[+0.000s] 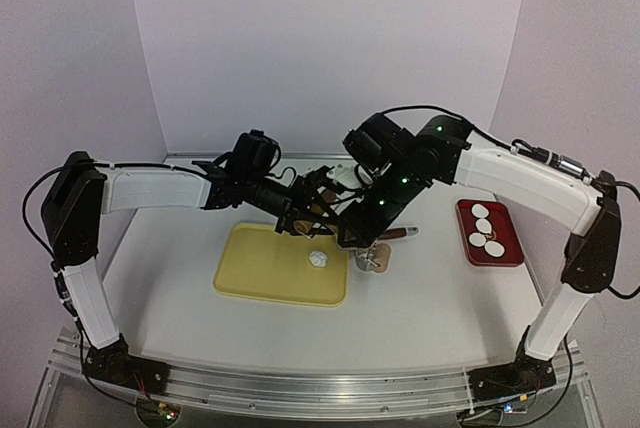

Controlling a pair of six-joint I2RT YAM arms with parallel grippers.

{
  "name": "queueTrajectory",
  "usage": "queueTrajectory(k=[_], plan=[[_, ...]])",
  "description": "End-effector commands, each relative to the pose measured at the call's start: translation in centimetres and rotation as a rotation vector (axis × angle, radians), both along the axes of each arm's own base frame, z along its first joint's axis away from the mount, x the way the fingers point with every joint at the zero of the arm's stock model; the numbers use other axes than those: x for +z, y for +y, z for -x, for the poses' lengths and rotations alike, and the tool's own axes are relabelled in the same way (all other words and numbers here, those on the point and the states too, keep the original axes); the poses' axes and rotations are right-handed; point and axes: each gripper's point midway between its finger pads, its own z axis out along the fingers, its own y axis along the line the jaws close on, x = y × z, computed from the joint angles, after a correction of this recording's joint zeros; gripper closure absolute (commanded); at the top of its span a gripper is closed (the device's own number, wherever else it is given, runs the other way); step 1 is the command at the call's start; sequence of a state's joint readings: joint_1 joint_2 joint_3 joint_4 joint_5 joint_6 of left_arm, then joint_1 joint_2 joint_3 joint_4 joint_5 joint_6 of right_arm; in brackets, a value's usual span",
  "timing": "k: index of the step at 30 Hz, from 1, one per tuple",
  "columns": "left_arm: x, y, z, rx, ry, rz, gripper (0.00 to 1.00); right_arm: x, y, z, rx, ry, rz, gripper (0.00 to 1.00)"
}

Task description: Roll out the dumpling wrappers from the dough

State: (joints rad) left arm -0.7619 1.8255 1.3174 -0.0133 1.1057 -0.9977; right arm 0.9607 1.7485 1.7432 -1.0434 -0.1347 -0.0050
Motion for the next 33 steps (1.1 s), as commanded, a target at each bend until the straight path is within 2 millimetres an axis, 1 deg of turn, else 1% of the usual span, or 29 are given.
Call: queueTrajectory(k=[1, 2, 5, 6, 7, 8, 10, 13, 15, 16, 17, 19, 21, 26, 27, 29, 31, 33], plan=[[3.4, 0.3, -1.7, 0.147, -0.116, 0.053, 1.0, 5.1, -0.4, -3.1, -0.174, -0.141, -0.169, 0.13], [3.5, 0.6, -2.3, 0.181, -0.129, 0.051, 1.0, 5.8, -1.0, -3.7, -0.216, -0.145, -0.196, 0.04], [4.7, 2.0, -4.4, 0.293, -0.184, 0.059, 1.0, 7.5, -3.3, -6.2, -0.377, -0.133, -0.294, 0.02], [5.3, 2.6, -5.1, 0.333, -0.21, 0.068, 1.0, 7.8, -4.0, -6.8, -0.419, -0.099, -0.344, 0.02], [6.1, 2.9, -5.8, 0.366, -0.244, 0.087, 1.0, 8.2, -4.4, -7.0, -0.454, -0.051, -0.409, 0.02], [7.1, 3.4, -6.4, 0.404, -0.28, 0.11, 1.0, 8.3, -4.8, -7.4, -0.481, -0.012, -0.465, 0.02], [9.2, 4.2, -7.3, 0.464, -0.358, 0.162, 1.0, 8.0, -5.1, -7.9, -0.517, 0.078, -0.566, 0.02], [12.1, 4.8, -7.7, 0.512, -0.452, 0.25, 1.0, 8.7, -4.5, -8.2, -0.5, 0.215, -0.711, 0.02], [13.0, 4.8, -7.5, 0.508, -0.477, 0.29, 1.0, 9.6, -4.1, -8.6, -0.457, 0.302, -0.808, 0.02], [13.2, 4.7, -7.5, 0.501, -0.48, 0.3, 1.0, 10.0, -3.8, -8.7, -0.446, 0.355, -0.861, 0.02], [13.2, 4.6, -7.4, 0.491, -0.479, 0.309, 1.0, 11.0, -3.3, -9.2, -0.417, 0.384, -0.935, 0.02], [13.4, 4.4, -7.2, 0.476, -0.476, 0.332, 1.0, 11.8, -2.6, -9.4, -0.372, 0.478, -1.032, 0.02], [13.6, 4.3, -7.0, 0.461, -0.466, 0.352, 1.0, 11.6, -2.0, -9.5, -0.348, 0.525, -1.055, 0.02], [12.8, 3.9, -6.8, 0.432, -0.425, 0.344, 1.0, 11.8, -1.6, -10.0, -0.318, 0.506, -1.058, 0.03], [12.7, 3.9, -6.8, 0.43, -0.416, 0.343, 1.0, 11.8, -1.4, -9.9, -0.31, 0.513, -1.056, 0.05], [12.1, 3.7, -6.8, 0.422, -0.384, 0.326, 1.0, 11.6, -1.2, -9.9, -0.302, 0.52, -1.052, 0.16], [11.4, 3.4, -7.1, 0.419, -0.349, 0.287, 1.0, 11.6, -1.1, -10.0, -0.297, 0.519, -1.051, 0.3], [10.0, 3.2, -7.7, 0.435, -0.292, 0.213, 1.0, 12.0, -0.8, -9.8, -0.278, 0.52, -1.053, 0.41]])
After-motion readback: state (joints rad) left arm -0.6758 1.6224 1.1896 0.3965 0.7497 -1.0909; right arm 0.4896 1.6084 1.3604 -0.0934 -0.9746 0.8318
